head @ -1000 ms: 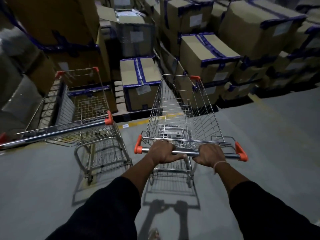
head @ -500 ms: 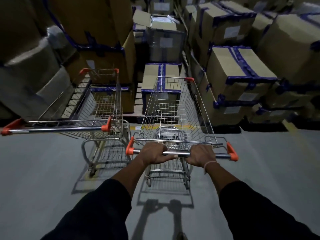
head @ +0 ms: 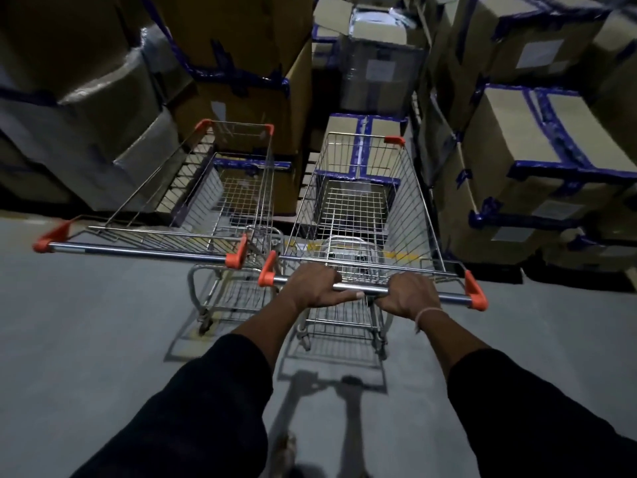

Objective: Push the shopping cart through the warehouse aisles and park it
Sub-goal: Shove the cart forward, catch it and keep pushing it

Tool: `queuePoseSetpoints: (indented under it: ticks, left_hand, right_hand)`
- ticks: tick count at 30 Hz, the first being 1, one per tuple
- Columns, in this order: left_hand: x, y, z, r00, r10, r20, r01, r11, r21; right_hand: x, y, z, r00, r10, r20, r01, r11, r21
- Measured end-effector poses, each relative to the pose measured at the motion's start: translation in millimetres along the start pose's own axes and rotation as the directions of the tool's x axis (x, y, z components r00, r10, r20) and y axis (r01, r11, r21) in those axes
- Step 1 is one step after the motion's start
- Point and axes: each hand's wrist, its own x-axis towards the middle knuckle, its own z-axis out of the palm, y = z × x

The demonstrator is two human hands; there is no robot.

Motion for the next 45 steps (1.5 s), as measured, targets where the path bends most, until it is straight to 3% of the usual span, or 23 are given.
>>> queuePoseSetpoints:
  ticks: [20, 33, 45]
  left_hand:
    - [22, -49, -11, 0.997, -0.005, 0.076, 0.004, 1.0, 0.01]
    - [10, -57, -5, 0.999, 0.027, 0.026, -0.027, 1.0, -0.005]
    - [10, -52, -9, 0.997, 0.054, 0.049, -0.057, 0.997, 0.047]
  right_hand:
    - [41, -26, -16, 1.0, -0.014, 0.004, 0.014, 1.0, -0.021]
    - [31, -40, -24, 1.0, -0.01, 0.024, 0.01, 0.999, -0.03]
    - [12, -44, -24, 0.992, 0.104, -0.067, -0.096, 0.989, 0.11]
